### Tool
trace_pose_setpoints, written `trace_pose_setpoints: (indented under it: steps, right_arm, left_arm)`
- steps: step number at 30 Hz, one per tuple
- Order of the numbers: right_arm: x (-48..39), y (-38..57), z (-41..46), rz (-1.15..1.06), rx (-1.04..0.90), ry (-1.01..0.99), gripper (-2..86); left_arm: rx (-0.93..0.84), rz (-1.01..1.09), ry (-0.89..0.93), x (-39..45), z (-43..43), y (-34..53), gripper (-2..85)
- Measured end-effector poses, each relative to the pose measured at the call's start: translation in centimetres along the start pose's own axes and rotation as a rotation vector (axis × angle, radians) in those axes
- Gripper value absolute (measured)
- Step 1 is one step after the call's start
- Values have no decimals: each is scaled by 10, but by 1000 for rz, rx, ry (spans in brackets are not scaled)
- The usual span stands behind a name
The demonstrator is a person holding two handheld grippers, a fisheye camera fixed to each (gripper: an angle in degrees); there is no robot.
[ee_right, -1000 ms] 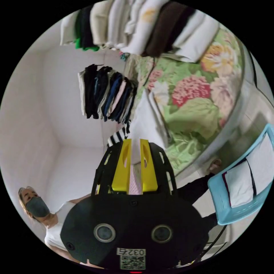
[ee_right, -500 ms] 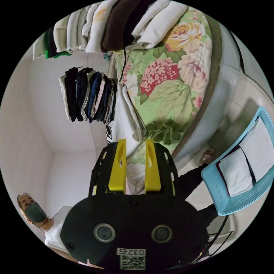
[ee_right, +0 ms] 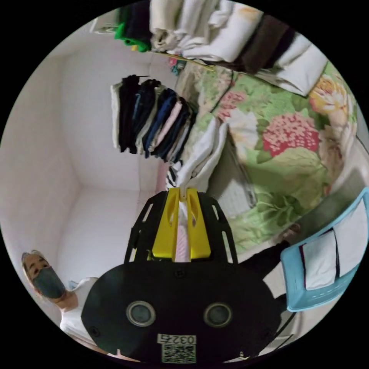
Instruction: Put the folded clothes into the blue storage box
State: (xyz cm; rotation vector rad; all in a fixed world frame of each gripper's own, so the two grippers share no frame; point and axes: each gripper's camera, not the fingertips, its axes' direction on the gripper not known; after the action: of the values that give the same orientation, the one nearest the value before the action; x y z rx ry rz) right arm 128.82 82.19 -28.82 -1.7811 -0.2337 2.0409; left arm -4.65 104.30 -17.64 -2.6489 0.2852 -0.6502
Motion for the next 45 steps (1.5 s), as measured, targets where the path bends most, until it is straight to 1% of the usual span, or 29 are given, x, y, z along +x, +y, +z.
trace_pose_setpoints:
  steps: [4, 7, 9, 12, 13, 15, 17, 19, 20, 21, 23, 25, 27, 28, 30, 31, 33, 34, 36, 37, 39, 40, 42, 43, 45]
  right_arm:
    - [-25, 2, -3, -68, -31, -22, 36]
    - [-34, 7, -8, -77, -34, -38, 35]
    - [-35, 12, -15, -67, -18, -65, 34]
    - [-37, 20, -22, -73, -24, -88, 33]
    - [-38, 22, -24, -77, -27, -91, 33]
    - [-37, 31, -33, -84, -27, -120, 31]
    - [-33, 39, -42, -74, -15, -163, 30]
    - [-29, 47, -53, -66, 0, -212, 30]
    - [-26, 53, -62, -65, 11, -248, 29]
    - [-23, 59, -72, -68, 25, -286, 29]
    - [-16, 70, -91, -71, 55, -335, 29]
    - [-9, 83, -111, -75, 76, -369, 27]
    - [3, 106, -146, -90, 133, -418, 25]
    - [6, 112, -155, -99, 149, -431, 25]
    - [19, 144, -199, -134, 221, -453, 24]
    - [23, 154, -210, -141, 241, -448, 24]
    - [38, 194, -254, -143, 313, -389, 24]
    - [43, 205, -265, -138, 328, -369, 25]
    - [63, 250, -301, -78, 392, -288, 26]
    - [68, 261, -309, -59, 408, -271, 26]
    - [92, 304, -333, 16, 475, -223, 27]
    - [100, 314, -338, 45, 498, -215, 28]
    - [134, 351, -351, 180, 594, -208, 29]
    - [142, 359, -353, 207, 614, -206, 29]
    - [175, 385, -360, 323, 687, -175, 29]
  left_arm:
    - [64, -66, 122, -1, 0, 10, 67]
    - [25, -109, 268, 0, 17, 19, 69]
    - [-5, -166, 437, 2, 41, 28, 78]
    - [2, -200, 592, 8, 71, 35, 102]
    - [17, -208, 615, 8, 75, 35, 108]
    - [123, -266, 678, 7, 86, 31, 117]
    - [195, -324, 660, 4, 89, 27, 123]
    - [276, -404, 694, -1, 91, 28, 116]
    - [339, -448, 717, -3, 90, 31, 102]
    - [397, -458, 727, -3, 86, 33, 71]
    - [429, -440, 708, 1, 81, 32, 29]
    - [388, -374, 662, 15, 78, 27, 5]
    - [278, -250, 599, 47, 80, 18, -7]
    - [251, -213, 598, 55, 82, 16, -8]
    - [122, -61, 609, 94, 95, 10, -11]
    - [83, -24, 606, 104, 100, 9, -11]
    - [-93, 89, 561, 142, 128, 8, -11]
    - [-140, 107, 544, 150, 136, 8, -11]
    - [-317, 163, 501, 177, 175, 13, -11]
    - [-359, 171, 497, 183, 186, 15, -11]
    - [-519, 155, 469, 195, 231, 24, -11]
    - [-562, 139, 455, 197, 243, 27, -11]
    - [-720, 106, 375, 200, 293, 40, -11]
    - [-753, 100, 343, 200, 304, 43, -11]
    - [-880, 120, 209, 199, 352, 55, -11]
